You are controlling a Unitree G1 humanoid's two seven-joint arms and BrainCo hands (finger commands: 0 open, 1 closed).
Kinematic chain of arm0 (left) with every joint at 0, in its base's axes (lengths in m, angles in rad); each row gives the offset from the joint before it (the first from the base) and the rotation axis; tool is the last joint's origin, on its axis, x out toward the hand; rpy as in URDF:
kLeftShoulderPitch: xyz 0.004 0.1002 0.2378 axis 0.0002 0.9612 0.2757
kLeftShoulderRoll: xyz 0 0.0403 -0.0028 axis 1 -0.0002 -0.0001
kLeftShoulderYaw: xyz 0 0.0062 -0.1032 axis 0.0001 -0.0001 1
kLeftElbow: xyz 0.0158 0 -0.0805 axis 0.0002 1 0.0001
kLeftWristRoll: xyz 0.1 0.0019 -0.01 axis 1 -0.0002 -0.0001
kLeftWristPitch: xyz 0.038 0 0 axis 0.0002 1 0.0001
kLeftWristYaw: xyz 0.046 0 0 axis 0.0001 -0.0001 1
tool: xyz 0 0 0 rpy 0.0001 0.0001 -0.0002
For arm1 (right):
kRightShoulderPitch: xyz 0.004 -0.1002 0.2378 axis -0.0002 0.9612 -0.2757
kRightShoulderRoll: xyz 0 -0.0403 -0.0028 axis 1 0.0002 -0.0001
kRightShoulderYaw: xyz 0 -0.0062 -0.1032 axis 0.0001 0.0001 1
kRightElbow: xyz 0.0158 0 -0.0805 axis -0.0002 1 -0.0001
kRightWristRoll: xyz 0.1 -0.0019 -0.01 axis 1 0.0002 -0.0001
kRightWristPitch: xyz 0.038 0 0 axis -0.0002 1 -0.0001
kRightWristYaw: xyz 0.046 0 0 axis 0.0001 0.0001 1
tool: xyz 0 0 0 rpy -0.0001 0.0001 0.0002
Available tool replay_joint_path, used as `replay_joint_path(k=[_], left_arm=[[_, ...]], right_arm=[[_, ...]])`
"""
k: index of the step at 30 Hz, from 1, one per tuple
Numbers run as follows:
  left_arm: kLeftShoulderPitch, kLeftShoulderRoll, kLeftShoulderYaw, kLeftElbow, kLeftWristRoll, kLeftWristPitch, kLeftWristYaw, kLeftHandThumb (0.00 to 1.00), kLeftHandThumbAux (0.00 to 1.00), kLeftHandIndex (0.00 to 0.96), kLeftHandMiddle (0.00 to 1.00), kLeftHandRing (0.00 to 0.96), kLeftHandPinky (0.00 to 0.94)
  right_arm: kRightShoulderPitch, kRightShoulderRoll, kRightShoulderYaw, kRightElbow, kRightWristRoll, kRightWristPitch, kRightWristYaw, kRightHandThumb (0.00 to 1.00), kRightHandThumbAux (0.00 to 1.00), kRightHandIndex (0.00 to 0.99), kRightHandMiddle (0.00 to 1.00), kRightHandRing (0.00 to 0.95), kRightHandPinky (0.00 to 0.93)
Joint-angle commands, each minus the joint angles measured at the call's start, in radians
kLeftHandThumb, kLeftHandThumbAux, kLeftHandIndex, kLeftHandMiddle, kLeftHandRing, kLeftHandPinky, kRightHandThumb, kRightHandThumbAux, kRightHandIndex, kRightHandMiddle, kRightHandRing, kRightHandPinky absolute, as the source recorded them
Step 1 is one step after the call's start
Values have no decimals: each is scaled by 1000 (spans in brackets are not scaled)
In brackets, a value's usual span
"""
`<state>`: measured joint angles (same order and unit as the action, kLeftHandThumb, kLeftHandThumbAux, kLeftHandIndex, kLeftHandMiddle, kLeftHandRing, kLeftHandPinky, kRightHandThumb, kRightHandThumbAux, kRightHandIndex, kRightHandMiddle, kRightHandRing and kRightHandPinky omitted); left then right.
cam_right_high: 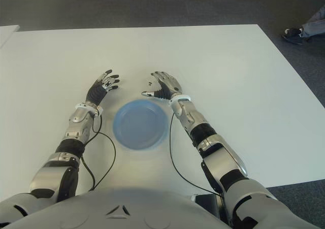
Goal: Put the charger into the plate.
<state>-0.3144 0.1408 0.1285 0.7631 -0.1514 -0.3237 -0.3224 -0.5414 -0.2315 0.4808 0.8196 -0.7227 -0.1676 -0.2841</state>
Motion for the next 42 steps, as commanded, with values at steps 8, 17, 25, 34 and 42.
replay_joint_path(k=[8, 17, 25, 34, 42], left_arm=[[27, 6, 22, -24, -42, 62, -46, 0, 493, 88, 217, 217, 219], [32, 12, 29, -31, -49, 81, -56, 0, 489, 87, 207, 210, 216], [39, 21, 31, -42, -52, 94, -63, 0, 488, 86, 202, 208, 219], [43, 25, 32, -51, -52, 101, -66, 0, 486, 92, 211, 216, 224], [51, 25, 31, -66, -54, 102, -67, 0, 485, 80, 209, 215, 223]], right_arm=[[-27, 16, -15, 109, 28, -74, -95, 342, 304, 0, 6, 43, 140], [-29, 5, -18, 134, 32, -97, -108, 339, 303, 0, 8, 47, 144], [-16, -7, -17, 144, 27, -109, -135, 354, 294, 0, 10, 55, 157], [-4, -12, -16, 150, 32, -117, -135, 350, 289, 0, 13, 69, 164], [4, -12, -12, 151, 27, -120, -136, 330, 286, 0, 3, 68, 157]])
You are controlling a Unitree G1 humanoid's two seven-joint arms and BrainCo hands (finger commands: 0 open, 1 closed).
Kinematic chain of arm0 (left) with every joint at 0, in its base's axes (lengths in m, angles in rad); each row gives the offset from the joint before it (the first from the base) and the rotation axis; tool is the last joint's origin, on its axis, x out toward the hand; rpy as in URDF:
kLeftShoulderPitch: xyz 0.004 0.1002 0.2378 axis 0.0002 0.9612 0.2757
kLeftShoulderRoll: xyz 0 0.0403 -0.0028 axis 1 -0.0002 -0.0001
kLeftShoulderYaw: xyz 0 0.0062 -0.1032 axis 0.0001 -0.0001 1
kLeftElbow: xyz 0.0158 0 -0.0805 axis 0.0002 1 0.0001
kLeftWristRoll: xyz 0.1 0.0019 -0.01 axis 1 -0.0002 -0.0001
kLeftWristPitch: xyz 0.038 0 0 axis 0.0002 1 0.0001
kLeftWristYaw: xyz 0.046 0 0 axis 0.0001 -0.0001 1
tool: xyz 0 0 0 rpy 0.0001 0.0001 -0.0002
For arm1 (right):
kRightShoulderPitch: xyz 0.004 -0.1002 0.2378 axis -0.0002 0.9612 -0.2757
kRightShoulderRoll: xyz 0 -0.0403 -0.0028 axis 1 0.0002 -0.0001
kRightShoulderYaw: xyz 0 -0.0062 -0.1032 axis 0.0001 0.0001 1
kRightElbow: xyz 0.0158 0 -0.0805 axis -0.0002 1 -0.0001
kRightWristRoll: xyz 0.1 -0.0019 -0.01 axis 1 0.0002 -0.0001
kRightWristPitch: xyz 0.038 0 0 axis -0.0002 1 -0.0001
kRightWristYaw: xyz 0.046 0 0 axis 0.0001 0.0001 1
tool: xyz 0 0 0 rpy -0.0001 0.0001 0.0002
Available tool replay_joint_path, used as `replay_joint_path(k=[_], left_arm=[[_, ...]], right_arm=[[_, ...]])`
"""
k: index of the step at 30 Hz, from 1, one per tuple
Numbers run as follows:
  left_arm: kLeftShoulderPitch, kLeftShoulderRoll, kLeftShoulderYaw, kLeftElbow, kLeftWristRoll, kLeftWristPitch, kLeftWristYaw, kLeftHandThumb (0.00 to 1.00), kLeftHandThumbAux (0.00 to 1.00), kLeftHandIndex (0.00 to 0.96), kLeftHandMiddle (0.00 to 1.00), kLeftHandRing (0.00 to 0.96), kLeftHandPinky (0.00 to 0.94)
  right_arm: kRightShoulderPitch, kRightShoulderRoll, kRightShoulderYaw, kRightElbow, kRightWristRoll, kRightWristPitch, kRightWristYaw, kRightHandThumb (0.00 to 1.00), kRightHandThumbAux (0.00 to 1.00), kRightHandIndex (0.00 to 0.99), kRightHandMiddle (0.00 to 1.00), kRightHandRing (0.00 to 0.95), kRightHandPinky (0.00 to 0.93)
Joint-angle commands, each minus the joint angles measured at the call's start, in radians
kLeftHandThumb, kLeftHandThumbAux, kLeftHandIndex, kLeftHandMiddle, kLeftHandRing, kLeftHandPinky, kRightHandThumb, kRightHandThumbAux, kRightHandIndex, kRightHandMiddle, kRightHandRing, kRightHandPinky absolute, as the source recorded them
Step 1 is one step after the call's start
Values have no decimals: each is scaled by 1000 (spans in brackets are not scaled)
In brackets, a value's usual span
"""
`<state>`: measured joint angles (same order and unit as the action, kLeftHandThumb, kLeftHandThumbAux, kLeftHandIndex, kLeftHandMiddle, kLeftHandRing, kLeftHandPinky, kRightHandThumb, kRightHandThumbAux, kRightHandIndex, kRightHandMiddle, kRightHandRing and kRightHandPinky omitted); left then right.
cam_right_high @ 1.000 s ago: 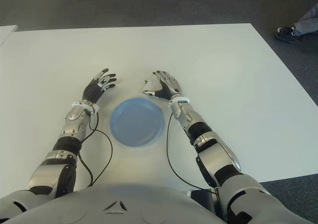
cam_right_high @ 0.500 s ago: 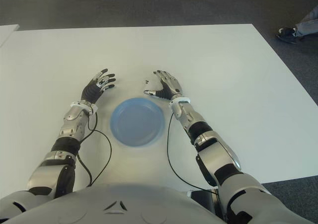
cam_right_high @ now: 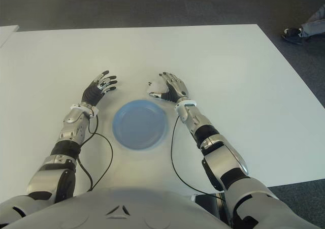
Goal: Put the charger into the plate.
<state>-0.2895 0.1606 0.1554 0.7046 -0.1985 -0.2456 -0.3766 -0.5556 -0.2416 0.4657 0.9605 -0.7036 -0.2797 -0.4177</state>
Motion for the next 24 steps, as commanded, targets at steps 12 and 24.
replay_joint_path(k=[12, 24], left_arm=[[41, 2, 7, -41, -16, 38, -16, 0, 492, 80, 210, 217, 228], [55, -5, 3, -74, -29, 43, -21, 0, 478, 68, 204, 213, 222]], right_arm=[[25, -1, 17, 3, 1, 0, 14, 308, 284, 0, 0, 60, 147], [25, -12, 37, -8, -6, 25, 83, 318, 286, 0, 3, 51, 142]])
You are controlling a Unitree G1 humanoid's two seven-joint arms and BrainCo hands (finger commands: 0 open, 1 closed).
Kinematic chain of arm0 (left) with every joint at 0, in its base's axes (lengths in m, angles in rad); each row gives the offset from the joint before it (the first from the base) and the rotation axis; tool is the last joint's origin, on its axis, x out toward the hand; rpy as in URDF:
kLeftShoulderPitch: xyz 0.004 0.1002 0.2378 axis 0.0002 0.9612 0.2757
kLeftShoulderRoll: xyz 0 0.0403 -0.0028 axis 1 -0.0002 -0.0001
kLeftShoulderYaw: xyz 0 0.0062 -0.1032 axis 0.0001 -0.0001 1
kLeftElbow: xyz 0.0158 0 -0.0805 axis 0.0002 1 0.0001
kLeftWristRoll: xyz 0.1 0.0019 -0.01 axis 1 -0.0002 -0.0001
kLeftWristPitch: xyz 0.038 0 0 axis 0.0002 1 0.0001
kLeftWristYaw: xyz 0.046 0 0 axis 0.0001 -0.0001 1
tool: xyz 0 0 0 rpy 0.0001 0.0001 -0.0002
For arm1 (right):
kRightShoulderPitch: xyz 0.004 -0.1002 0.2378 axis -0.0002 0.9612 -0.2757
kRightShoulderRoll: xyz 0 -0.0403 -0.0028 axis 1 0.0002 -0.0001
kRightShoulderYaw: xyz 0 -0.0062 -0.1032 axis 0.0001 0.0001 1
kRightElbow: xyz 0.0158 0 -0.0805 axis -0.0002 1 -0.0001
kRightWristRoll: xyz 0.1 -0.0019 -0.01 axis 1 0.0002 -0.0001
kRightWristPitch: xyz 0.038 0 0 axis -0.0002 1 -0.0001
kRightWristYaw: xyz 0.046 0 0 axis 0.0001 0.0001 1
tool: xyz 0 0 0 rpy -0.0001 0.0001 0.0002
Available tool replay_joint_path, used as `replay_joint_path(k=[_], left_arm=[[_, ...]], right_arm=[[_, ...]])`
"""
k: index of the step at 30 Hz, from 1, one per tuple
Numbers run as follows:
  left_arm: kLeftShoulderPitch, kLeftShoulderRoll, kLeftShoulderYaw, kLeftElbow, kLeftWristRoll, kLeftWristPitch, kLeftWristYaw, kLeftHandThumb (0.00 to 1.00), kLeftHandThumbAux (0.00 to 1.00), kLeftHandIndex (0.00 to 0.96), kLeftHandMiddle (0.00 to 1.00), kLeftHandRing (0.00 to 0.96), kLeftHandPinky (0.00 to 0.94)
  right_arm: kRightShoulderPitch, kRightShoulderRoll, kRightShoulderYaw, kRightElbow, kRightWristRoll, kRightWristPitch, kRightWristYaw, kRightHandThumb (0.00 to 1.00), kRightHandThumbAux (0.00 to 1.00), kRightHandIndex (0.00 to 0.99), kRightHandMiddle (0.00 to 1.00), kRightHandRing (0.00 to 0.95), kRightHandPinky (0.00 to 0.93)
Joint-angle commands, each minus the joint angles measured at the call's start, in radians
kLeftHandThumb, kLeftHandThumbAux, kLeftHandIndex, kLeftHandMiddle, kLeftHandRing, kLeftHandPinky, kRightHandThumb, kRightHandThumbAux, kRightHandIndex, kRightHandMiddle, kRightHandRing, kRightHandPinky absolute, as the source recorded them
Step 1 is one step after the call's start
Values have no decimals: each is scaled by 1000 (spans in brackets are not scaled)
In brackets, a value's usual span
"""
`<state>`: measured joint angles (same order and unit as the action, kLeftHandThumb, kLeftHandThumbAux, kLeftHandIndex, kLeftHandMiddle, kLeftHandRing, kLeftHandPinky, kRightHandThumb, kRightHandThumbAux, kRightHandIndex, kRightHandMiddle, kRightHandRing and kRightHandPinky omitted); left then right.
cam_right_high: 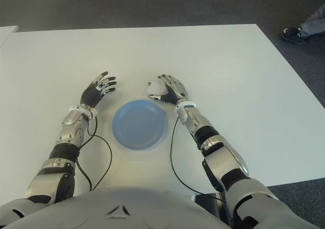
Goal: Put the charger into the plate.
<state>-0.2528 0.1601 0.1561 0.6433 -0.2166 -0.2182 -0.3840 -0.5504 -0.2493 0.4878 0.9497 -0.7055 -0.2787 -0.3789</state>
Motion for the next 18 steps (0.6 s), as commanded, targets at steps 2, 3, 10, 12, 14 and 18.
replay_joint_path(k=[2, 3, 10, 12, 14, 18], left_arm=[[20, -6, 3, -17, -13, 16, -14, 0, 476, 68, 204, 212, 222], [21, -7, 3, -19, -14, 16, -15, 0, 474, 69, 205, 211, 222], [24, -13, 4, -28, -18, 15, -18, 0, 467, 78, 207, 211, 221], [25, -15, 2, -31, -19, 14, -17, 0, 466, 78, 207, 211, 220], [26, -17, 2, -33, -20, 15, -17, 0, 464, 78, 207, 211, 220], [29, -22, 2, -41, -24, 18, -19, 0, 463, 79, 208, 212, 224]], right_arm=[[17, -7, 22, -2, -9, 35, 64, 322, 287, 0, 6, 51, 143], [15, -8, 27, -5, -13, 45, 80, 325, 287, 0, 8, 53, 146], [7, -22, 61, -46, -46, 117, 172, 332, 284, 0, 10, 58, 151], [8, -28, 71, -62, -53, 137, 194, 333, 283, 0, 7, 59, 153], [9, -33, 81, -81, -64, 158, 216, 335, 283, 0, 6, 61, 156], [6, -42, 106, -117, -90, 203, 267, 346, 286, 0, 13, 67, 163]])
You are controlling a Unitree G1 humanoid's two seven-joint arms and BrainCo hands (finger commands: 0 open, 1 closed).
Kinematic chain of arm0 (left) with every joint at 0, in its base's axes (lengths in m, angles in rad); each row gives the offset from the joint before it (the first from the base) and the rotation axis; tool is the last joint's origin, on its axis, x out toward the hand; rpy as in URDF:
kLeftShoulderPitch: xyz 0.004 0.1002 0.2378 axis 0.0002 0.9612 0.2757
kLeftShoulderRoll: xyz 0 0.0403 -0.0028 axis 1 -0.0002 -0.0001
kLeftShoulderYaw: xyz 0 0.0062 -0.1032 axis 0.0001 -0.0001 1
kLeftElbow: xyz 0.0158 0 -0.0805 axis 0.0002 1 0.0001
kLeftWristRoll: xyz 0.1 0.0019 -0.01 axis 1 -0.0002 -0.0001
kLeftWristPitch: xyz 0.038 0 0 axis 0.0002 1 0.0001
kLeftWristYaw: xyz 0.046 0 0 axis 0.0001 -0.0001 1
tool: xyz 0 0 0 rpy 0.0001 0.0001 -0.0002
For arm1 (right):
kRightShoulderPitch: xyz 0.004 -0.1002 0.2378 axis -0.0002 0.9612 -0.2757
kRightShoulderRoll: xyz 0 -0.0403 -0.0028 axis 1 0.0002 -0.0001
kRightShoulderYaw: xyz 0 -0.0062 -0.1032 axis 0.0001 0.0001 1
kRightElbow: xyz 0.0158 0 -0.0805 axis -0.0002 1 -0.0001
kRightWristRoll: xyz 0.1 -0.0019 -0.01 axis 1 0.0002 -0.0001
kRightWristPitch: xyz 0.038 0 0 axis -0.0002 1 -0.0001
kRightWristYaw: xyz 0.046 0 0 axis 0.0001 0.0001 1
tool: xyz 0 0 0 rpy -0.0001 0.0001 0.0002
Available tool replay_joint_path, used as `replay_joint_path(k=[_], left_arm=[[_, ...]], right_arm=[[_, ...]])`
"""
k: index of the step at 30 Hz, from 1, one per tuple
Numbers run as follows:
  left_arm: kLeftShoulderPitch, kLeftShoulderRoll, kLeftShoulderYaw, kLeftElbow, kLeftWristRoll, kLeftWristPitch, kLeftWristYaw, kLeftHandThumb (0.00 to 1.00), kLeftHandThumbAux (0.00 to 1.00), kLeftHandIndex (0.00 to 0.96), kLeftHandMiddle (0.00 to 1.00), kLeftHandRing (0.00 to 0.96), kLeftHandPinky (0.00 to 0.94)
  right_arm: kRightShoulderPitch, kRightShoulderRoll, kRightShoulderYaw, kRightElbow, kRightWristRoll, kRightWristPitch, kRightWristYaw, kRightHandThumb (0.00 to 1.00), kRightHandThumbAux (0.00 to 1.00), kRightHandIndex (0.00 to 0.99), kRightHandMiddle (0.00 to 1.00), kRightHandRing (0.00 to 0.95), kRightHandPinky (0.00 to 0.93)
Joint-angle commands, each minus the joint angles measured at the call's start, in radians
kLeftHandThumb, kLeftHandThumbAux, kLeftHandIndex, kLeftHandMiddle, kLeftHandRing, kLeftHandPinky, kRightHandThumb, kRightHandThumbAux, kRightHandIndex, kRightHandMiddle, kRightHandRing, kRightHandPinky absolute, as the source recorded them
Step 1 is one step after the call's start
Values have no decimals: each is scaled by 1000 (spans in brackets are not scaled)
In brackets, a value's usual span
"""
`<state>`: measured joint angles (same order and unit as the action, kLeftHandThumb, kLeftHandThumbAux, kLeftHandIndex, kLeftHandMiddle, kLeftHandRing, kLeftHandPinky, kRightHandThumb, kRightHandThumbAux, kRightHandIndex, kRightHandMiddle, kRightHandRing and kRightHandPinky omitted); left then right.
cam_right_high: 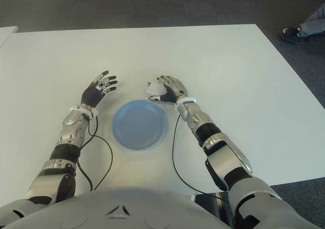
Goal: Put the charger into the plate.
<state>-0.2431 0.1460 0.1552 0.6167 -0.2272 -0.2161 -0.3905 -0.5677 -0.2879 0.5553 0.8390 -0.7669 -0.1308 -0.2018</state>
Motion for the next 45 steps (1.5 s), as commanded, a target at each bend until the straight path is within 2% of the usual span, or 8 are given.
replay_joint_path(k=[1, 14, 21, 35, 45], left_arm=[[20, -9, 3, -18, -15, 16, -12, 0, 463, 79, 208, 212, 224], [45, -34, -5, -70, -26, 22, -8, 0, 466, 77, 207, 211, 222], [61, -50, -12, -99, -23, 18, -5, 0, 465, 73, 207, 212, 223], [83, -72, -13, -149, -30, 30, 2, 0, 464, 71, 205, 209, 222], [86, -75, -8, -160, -40, 36, 2, 0, 465, 73, 213, 216, 229]], right_arm=[[23, -6, 43, -16, -33, 65, 104, 348, 287, 0, 15, 68, 165], [27, -44, 97, -131, -101, 183, 263, 402, 296, 0, 45, 74, 144], [34, -61, 102, -167, -107, 207, 312, 413, 293, 0, 57, 82, 161], [52, -80, 85, -199, -89, 208, 341, 411, 313, 0, 81, 147, 264], [66, -71, 56, -194, -62, 186, 309, 429, 338, 0, 82, 164, 268]])
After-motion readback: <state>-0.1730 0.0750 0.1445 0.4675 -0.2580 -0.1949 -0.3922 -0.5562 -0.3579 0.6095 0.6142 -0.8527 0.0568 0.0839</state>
